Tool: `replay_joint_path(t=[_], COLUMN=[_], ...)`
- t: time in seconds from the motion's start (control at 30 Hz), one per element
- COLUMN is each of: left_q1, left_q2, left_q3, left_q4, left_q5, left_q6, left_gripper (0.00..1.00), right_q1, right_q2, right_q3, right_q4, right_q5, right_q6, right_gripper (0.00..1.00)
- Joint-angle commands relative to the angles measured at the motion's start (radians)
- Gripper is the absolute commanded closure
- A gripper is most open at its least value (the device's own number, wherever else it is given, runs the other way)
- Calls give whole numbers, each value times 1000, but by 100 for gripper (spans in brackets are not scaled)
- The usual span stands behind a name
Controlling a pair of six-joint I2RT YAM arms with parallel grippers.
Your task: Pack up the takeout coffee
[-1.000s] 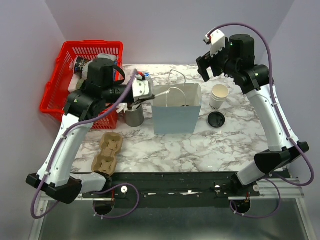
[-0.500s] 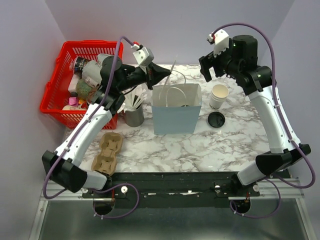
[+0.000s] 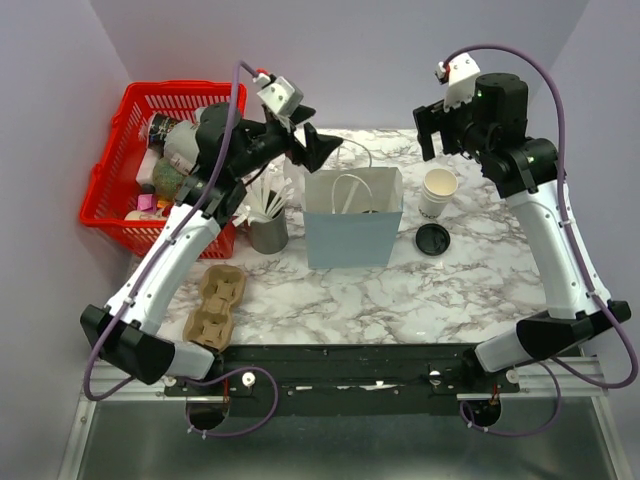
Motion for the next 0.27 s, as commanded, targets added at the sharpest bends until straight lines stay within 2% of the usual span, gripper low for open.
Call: replay_joint_path(t=[0.0,0.23], left_q1=[20,33], left_q2=[-73,-122], left_q3=[72,63], left_q4=[-148,-228], left_q5=[-192,-317], left_q6=[108,189], left_gripper=[4,1], right_q1=[-8,-8], right_q2=[-10,11], right_q3=[4,38], right_q4=[10,81], right_q5=[144,240], right_q6=[69,43], right_gripper=[0,0])
